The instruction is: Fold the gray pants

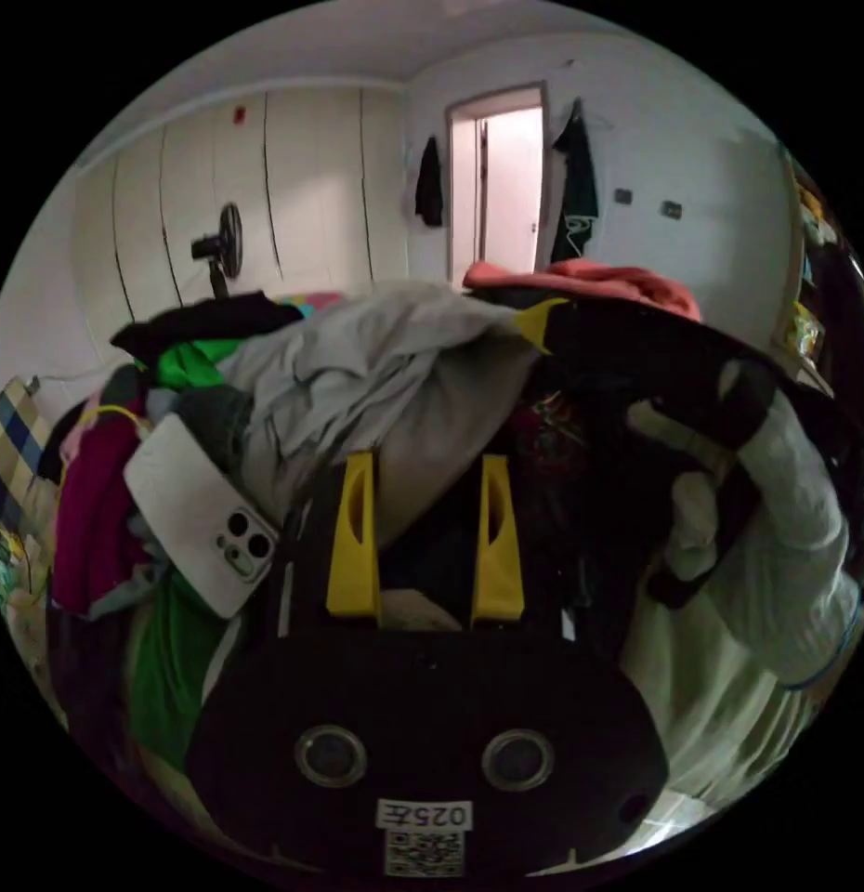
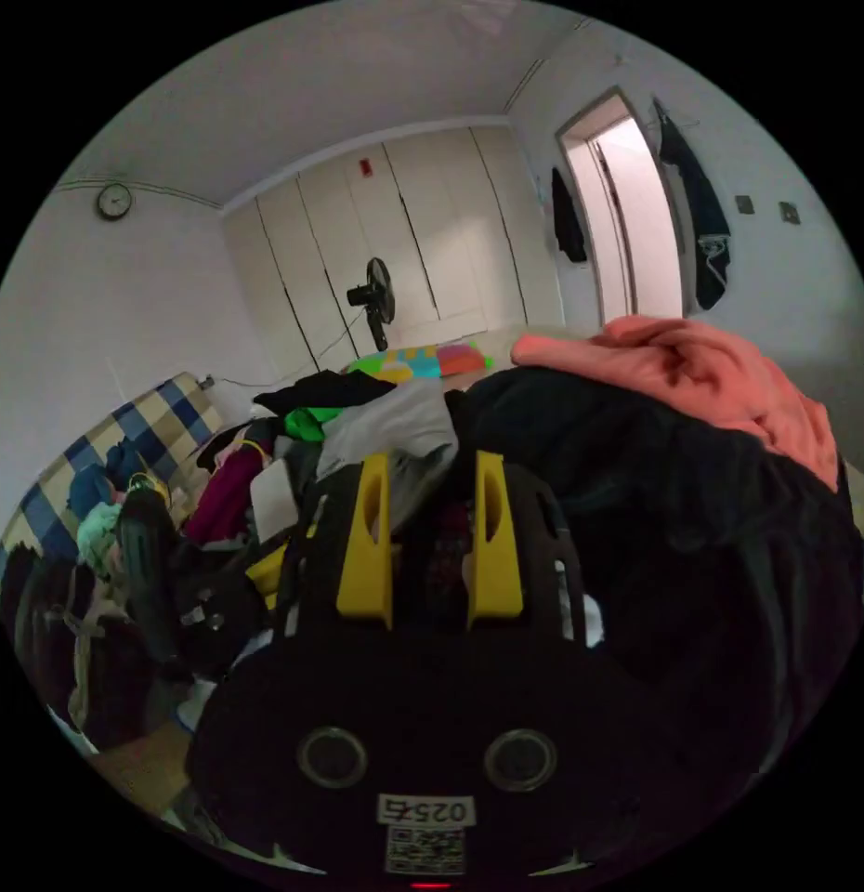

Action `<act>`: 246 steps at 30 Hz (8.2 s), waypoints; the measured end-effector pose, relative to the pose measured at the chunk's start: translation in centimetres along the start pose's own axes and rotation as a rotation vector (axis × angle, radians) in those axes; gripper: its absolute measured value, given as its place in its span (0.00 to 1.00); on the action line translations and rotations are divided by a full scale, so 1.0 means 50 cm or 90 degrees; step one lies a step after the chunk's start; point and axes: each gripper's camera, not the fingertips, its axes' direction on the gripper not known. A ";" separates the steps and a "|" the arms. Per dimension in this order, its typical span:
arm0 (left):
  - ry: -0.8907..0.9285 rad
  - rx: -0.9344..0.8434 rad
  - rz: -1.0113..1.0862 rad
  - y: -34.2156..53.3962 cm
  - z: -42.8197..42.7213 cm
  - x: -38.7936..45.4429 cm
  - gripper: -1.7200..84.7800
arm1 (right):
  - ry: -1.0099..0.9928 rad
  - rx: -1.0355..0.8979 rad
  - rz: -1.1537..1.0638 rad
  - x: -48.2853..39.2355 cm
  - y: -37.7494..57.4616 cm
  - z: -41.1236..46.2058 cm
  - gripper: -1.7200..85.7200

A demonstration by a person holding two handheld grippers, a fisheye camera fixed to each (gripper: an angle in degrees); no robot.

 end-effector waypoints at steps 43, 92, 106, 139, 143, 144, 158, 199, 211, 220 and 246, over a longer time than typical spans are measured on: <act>0.734 0.667 0.055 0.676 -1.276 0.007 0.01 | -0.255 0.175 -0.040 -0.118 0.942 -1.161 0.21; 0.986 0.669 0.006 0.365 -1.303 0.388 0.00 | 0.679 0.145 -0.130 -0.257 1.184 -2.146 0.01; 0.851 0.035 0.089 0.526 -0.547 0.662 0.01 | 0.246 -0.138 0.113 0.563 1.018 -2.051 0.05; 0.469 0.032 0.158 0.714 -0.415 0.414 0.21 | 0.474 0.904 0.623 0.101 2.646 -2.094 0.33; 0.517 0.025 0.259 0.775 -0.422 0.349 0.18 | 0.400 0.948 0.591 0.170 2.663 -2.097 0.29; 0.588 -0.006 0.262 0.783 -0.401 0.323 0.17 | 0.384 0.958 0.577 0.188 2.662 -2.103 0.26; 0.570 0.180 0.221 0.842 -0.599 0.339 0.16 | 0.595 0.884 0.407 0.038 2.308 -2.184 0.01; 0.356 -0.126 0.014 0.484 -0.105 0.397 0.01 | 0.501 -0.244 0.292 0.572 1.290 -1.654 0.07; 0.373 -0.265 0.247 0.449 -0.108 0.783 0.01 | 0.652 -0.345 0.438 0.538 1.443 -1.894 0.01; 0.286 -0.261 0.496 0.534 -0.163 1.049 0.01 | 0.581 -0.211 0.634 0.363 1.673 -2.088 0.01; 0.634 0.073 0.292 1.316 -0.580 0.352 0.14 | 0.484 0.263 0.363 -0.005 1.834 -1.571 0.15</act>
